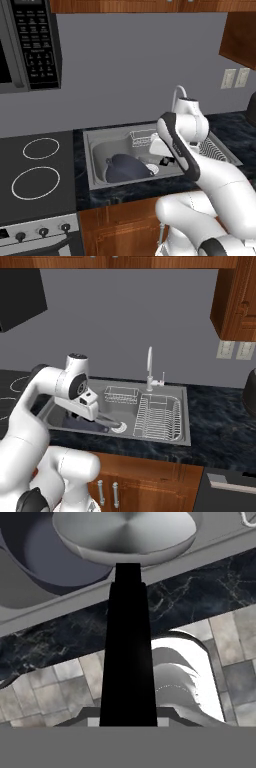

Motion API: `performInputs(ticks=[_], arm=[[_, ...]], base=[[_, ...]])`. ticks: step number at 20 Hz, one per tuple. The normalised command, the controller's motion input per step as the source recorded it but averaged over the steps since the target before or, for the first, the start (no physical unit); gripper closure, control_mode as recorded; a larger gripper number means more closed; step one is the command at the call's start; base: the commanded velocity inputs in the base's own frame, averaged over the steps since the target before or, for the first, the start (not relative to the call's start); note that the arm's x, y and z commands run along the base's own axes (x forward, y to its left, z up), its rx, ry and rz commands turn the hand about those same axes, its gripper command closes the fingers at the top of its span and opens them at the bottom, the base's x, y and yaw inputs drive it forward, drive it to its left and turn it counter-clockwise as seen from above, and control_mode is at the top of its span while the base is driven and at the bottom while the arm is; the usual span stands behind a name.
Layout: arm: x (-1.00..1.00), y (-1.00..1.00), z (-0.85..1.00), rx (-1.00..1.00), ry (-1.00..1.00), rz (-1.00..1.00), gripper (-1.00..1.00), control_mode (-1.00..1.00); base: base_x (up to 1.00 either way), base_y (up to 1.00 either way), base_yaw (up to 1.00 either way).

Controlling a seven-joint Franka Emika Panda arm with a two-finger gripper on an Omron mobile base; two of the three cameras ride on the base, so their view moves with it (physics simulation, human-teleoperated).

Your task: Move the pot and pan from the stove into the sink.

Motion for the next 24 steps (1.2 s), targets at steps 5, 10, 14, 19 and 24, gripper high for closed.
performInputs(ticks=[5,10,14,19,24], arm=[[0.18,-0.11,-0.12,0.0,-0.02,0.0,1.0,-1.0],[0.25,-0.05,-0.15,0.0,-0.02,0.0,1.0,-1.0],[0.25,-0.01,-0.19,0.0,-0.02,0.0,1.0,-1.0],[0.21,0.0,-0.22,0.0,-0.01,0.0,1.0,-1.0],[0.17,-0.01,-0.15,0.0,-0.02,0.0,1.0,-1.0]], base=[[0.0,0.0,0.0],[0.0,0.0,0.0],[0.0,0.0,0.0],[0.0,0.0,0.0],[0.0,0.0,0.0]])
